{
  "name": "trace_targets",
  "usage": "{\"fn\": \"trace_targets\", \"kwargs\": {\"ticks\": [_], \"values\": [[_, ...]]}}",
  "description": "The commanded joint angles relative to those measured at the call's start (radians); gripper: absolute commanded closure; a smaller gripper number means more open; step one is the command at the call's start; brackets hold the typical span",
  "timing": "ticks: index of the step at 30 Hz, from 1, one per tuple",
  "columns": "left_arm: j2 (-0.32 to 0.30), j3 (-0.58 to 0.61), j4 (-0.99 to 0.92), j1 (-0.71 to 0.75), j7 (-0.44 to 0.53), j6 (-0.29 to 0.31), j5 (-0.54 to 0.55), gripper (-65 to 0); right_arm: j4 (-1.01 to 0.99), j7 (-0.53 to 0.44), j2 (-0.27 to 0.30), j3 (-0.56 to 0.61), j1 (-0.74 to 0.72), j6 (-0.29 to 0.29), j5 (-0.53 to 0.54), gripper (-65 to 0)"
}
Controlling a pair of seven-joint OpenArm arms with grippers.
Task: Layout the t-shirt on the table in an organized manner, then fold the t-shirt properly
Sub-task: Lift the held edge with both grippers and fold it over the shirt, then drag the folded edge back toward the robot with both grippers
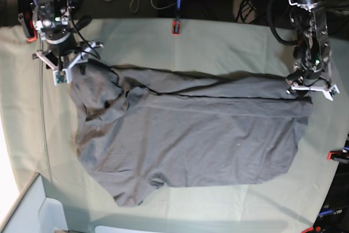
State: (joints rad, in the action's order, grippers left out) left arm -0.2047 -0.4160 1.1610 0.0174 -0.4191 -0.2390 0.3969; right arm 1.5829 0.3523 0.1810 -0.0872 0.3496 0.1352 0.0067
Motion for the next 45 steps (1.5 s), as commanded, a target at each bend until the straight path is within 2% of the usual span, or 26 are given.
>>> {"fn": "trace_targets", "kwargs": {"ticks": [1,6,12,13,20,22,25,30,36,40,45], "values": [[-0.016,-0.002,0.004,-0.026,0.019,0.002,-0.005,-41.2,0.0,-0.029,0.008,-0.003,-0.013,0.002,0.002,-29.2],[-0.016,-0.001,-0.092,-0.092,0.019,0.002,-0.005,-41.1,-0.115,-0.029,-0.007,-0.006,-0.077,0.002,0.002,-36.9],[-0.016,0.001,-0.131,-0.118,0.019,0.002,-0.005,-40.4,-0.192,-0.031,-0.008,-0.004,-0.116,0.002,0.002,-37.4],[-0.016,0.013,-0.131,-0.118,0.019,0.002,-0.005,-38.5,-0.192,-0.031,-0.008,-0.003,-0.12,0.002,0.002,-37.4],[-0.017,0.055,-0.131,-0.132,0.019,0.002,-0.008,-11.9,-0.192,-0.031,-0.007,-0.001,-0.126,0.002,0.002,-37.2],[-0.017,0.055,-0.126,-0.132,0.019,0.002,-0.006,0.0,-0.192,-0.032,-0.004,-0.001,-0.134,0.002,0.002,-36.5],[-0.017,0.053,-0.109,-0.127,0.012,0.002,-0.006,-1.0,-0.194,-0.031,-0.002,-0.004,-0.152,0.002,0.002,-27.7],[-0.019,0.049,-0.005,-0.064,0.01,0.002,-0.006,0.0,-0.187,-0.028,0.015,-0.006,-0.148,0.002,0.002,0.0],[-0.019,0.049,0.193,0.063,0.009,0.0,-0.006,0.0,-0.059,-0.028,0.058,-0.052,-0.03,0.002,0.003,0.0],[-0.019,0.049,0.35,0.172,0.009,-0.003,-0.006,0.0,0.116,-0.032,0.051,-0.144,0.088,0.004,0.005,0.0],[-0.019,0.047,0.432,0.27,0.009,-0.006,-0.006,0.0,0.227,-0.032,0.051,-0.161,0.19,0.004,0.005,0.0]]}}
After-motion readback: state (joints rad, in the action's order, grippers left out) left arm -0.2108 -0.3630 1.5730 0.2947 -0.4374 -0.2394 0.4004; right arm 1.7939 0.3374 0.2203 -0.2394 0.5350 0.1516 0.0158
